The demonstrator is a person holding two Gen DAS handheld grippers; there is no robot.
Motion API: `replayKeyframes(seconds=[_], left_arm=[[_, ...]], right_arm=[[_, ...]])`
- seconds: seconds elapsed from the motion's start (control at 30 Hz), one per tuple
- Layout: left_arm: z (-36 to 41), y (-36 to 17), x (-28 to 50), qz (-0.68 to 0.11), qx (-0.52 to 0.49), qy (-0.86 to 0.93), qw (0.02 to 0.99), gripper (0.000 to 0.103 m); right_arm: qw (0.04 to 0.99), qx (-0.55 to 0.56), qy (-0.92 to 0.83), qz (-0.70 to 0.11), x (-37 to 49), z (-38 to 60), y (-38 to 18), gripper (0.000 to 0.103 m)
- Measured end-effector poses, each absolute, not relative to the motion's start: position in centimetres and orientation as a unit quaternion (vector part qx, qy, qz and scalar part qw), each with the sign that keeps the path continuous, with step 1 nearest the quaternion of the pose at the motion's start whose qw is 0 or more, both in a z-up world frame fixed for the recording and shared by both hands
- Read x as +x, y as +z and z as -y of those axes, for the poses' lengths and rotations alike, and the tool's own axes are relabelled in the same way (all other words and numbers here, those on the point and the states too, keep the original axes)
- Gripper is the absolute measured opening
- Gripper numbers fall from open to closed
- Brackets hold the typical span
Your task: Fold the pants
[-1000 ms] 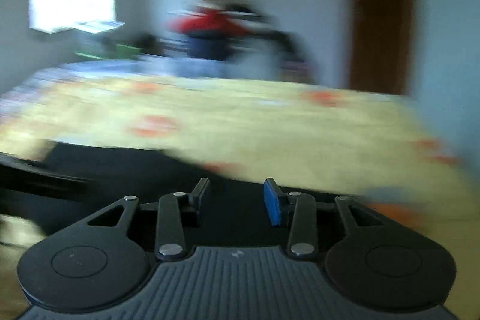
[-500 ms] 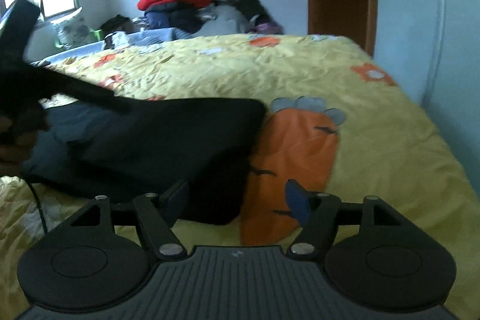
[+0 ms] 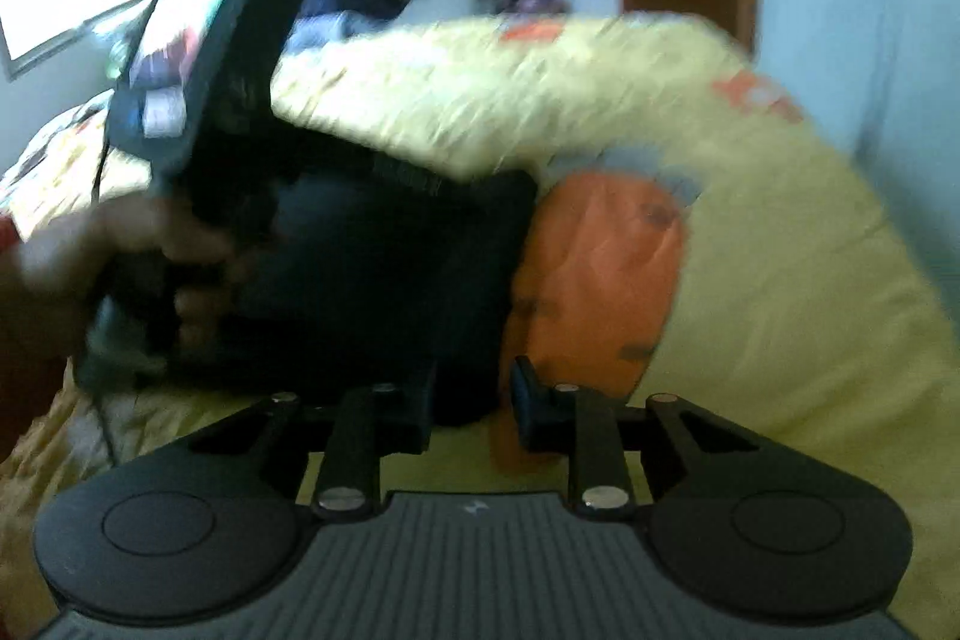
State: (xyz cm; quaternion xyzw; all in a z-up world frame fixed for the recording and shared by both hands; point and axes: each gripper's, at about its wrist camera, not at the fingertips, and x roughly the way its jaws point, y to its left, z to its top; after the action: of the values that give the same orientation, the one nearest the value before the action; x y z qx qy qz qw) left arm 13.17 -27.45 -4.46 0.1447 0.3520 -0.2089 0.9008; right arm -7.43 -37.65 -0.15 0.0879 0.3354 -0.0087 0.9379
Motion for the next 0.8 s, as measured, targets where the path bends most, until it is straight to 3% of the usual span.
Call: replayKeyframes(seconds=[0.1, 0.3, 0.43, 0.53, 0.8], left_arm=[[26.8, -3.7, 12.3, -0.333, 0.147, -0.203, 0.909, 0.102], [21.5, -2.0, 9.8, -0.285, 0.186, -0.160, 0.927, 0.102], [17.1, -2.6, 9.8, -0.320, 0.147, -0.153, 0.923, 0.103], [16.1, -4.0, 11.1, -0.359, 0.128, -0.146, 0.913, 0.103], [12.8, -3.0, 10.4, -0.347, 0.105, -0.125, 0.924, 0.102]], right_arm=[[0.951, 0.093, -0.007, -0.294, -6.9, 37.1, 0.9, 0.025], [0.934, 0.125, -0.019, -0.335, -4.0, 37.6, -2.1, 0.025], [0.944, 0.145, -0.011, -0.296, -4.4, 37.0, -0.4, 0.028], [0.936, 0.136, -0.012, -0.324, -1.9, 36.5, -1.8, 0.028], [0.940, 0.095, -0.043, -0.325, -1.7, 33.4, -0.9, 0.030]])
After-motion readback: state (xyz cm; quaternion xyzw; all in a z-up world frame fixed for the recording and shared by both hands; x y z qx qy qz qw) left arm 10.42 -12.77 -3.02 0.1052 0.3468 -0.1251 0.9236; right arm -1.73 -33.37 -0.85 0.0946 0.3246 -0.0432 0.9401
